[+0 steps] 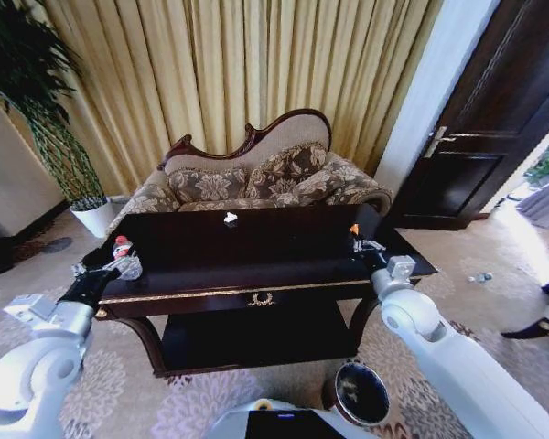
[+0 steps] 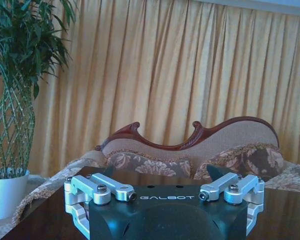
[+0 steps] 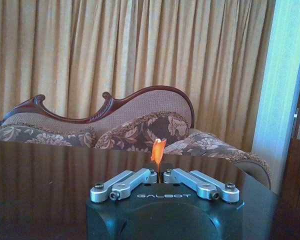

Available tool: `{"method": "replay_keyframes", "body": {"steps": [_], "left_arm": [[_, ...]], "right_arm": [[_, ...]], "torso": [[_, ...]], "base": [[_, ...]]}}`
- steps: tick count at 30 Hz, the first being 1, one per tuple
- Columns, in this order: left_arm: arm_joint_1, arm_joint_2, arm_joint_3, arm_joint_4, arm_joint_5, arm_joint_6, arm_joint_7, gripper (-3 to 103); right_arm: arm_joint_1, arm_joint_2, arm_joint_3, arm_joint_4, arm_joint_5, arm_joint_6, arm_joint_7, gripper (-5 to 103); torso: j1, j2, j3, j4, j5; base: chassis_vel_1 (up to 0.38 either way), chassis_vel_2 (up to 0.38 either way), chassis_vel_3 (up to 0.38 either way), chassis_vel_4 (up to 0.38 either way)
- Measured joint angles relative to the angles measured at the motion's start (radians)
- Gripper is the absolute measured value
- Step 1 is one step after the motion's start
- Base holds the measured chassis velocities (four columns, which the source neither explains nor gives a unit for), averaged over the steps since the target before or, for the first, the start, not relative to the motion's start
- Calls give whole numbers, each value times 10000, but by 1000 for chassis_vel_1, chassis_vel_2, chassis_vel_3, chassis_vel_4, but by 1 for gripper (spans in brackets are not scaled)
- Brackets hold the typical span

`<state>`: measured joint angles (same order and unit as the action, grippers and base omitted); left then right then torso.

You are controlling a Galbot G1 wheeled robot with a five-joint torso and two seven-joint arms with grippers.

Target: Move to the front of the table and place the trash on the table into the trash bin.

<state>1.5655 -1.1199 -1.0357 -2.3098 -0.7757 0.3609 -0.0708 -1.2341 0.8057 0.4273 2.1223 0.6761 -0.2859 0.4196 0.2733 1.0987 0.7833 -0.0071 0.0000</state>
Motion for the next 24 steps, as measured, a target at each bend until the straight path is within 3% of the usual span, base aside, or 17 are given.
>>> {"method": "replay_keyframes", "body": {"steps": [19, 22, 24], "left_arm": [[68, -139, -29, -26, 85, -9, 1, 100], [79, -154, -44, -24, 86, -20, 6, 100], [103, -159, -116, 2, 68, -42, 13, 100]], "right_arm": [[-284, 261, -275, -219, -408, 343, -20, 2], [-548, 420, -124, -369, -412, 217, -88, 2], [-1020, 616, 192, -665, -549, -288, -238, 2]], "torso": [[-8, 5, -4, 3, -1], [-8, 6, -5, 1, -1], [-2, 1, 0, 1, -2]], "base": [[187, -183, -181, 181], [24, -24, -16, 10], [0, 0, 0, 0]]}}
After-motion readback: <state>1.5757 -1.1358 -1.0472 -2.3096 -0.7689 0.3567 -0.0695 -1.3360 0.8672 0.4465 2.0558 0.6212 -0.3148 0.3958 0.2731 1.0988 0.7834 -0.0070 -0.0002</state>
